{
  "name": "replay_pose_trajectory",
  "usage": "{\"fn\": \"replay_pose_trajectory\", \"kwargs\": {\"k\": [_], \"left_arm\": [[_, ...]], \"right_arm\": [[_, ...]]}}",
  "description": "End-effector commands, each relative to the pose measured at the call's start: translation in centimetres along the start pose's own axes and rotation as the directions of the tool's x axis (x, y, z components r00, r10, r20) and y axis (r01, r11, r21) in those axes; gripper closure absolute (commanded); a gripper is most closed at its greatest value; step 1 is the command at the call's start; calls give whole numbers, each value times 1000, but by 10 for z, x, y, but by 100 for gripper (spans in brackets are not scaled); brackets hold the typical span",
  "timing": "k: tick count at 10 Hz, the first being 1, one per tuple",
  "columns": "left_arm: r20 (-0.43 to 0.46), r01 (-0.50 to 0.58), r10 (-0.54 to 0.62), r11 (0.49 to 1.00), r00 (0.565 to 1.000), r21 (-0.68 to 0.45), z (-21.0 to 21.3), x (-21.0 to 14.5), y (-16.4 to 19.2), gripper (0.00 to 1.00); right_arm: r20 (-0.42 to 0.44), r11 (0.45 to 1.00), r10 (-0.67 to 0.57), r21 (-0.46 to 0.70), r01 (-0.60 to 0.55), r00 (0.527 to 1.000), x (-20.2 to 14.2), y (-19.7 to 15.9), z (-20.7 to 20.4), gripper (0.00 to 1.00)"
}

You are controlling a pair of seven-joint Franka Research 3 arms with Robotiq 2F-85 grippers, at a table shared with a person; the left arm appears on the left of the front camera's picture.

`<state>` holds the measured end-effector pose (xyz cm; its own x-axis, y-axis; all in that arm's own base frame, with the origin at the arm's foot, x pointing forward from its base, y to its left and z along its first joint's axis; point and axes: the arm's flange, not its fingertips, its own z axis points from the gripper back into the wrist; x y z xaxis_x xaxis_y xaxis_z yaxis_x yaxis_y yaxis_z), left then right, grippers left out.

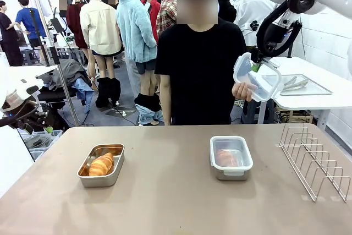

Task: Place the bread in airtight containers.
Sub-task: Release when the human grabs the Airtight Container lid.

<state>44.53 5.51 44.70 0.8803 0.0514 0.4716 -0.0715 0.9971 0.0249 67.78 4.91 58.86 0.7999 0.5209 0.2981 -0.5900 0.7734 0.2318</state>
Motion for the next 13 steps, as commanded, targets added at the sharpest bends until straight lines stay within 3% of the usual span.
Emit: {"fn": "replay_pose_trajectory", "kwargs": {"k": [1, 5, 6, 10, 11, 13], "left_arm": [[2, -11, 11, 1000, 1000, 14, 1, 0, 0, 33], [2, -11, 11, 1000, 1000, 14, 1, 0, 0, 33], [2, -11, 11, 1000, 1000, 14, 1, 0, 0, 33], [2, -11, 11, 1000, 1000, 14, 1, 0, 0, 33], [2, -11, 11, 1000, 1000, 14, 1, 0, 0, 33], [2, -11, 11, 1000, 1000, 14, 1, 0, 0, 33]], "right_arm": [[-6, 1000, 17, 1, -17, 1000, -4, 2, 1, 100], [-6, 1000, 17, 1, -17, 1000, -4, 2, 1, 100], [0, 1000, 0, 0, 0, 1000, 0, 0, 0, 96], [7, 999, 46, -19, -46, 999, -15, 15, 20, 18], [4, 997, 67, -36, -67, 998, -22, 19, 25, 3], [-51, 984, 170, -49, -172, 984, -44, 26, 34, 3]]}}
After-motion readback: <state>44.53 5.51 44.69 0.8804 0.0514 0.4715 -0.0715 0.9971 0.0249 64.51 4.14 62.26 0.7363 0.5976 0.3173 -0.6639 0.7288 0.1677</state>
